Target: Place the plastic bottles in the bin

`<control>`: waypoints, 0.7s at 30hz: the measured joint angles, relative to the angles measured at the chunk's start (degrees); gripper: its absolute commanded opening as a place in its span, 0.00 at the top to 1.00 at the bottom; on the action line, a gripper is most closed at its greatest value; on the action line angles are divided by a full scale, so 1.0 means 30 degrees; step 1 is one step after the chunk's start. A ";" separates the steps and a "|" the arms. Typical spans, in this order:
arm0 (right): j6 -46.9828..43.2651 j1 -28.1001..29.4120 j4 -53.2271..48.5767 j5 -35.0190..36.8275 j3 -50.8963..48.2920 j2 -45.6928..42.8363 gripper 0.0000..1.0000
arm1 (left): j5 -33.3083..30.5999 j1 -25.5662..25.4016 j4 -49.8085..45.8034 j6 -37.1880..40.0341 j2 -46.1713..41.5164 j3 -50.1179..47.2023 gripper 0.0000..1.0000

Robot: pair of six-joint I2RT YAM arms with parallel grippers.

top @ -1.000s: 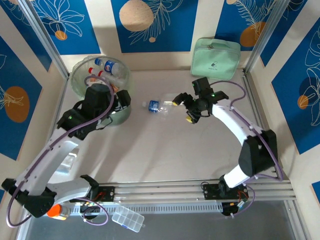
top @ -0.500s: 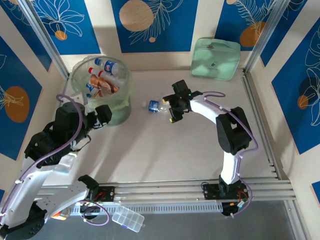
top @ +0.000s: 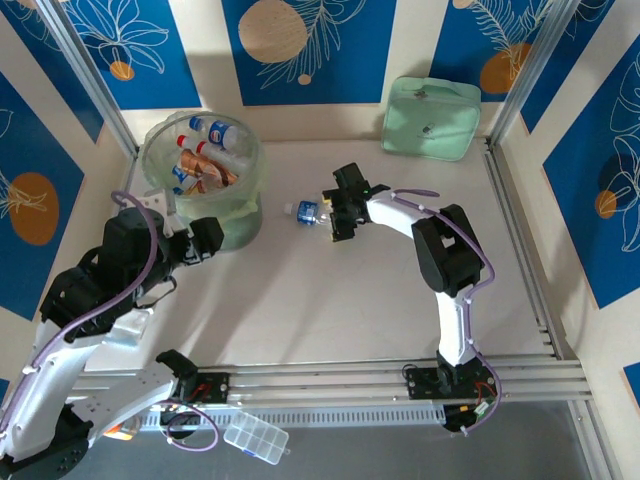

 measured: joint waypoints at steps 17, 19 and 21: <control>-0.0168 -0.0124 0.0335 0.0044 0.0000 0.0481 0.37 | -0.1180 0.0000 -0.1275 -0.0022 -0.0211 0.0211 0.19; -0.0401 -0.0175 0.0364 -0.0080 -0.0058 0.0466 0.38 | -0.1166 0.0000 -0.1260 -0.0015 -0.0233 0.0204 0.19; -0.0874 -0.0255 0.0503 -0.0233 -0.0350 0.0270 0.39 | -0.1144 0.0000 -0.1188 0.0095 -0.0233 0.0160 0.19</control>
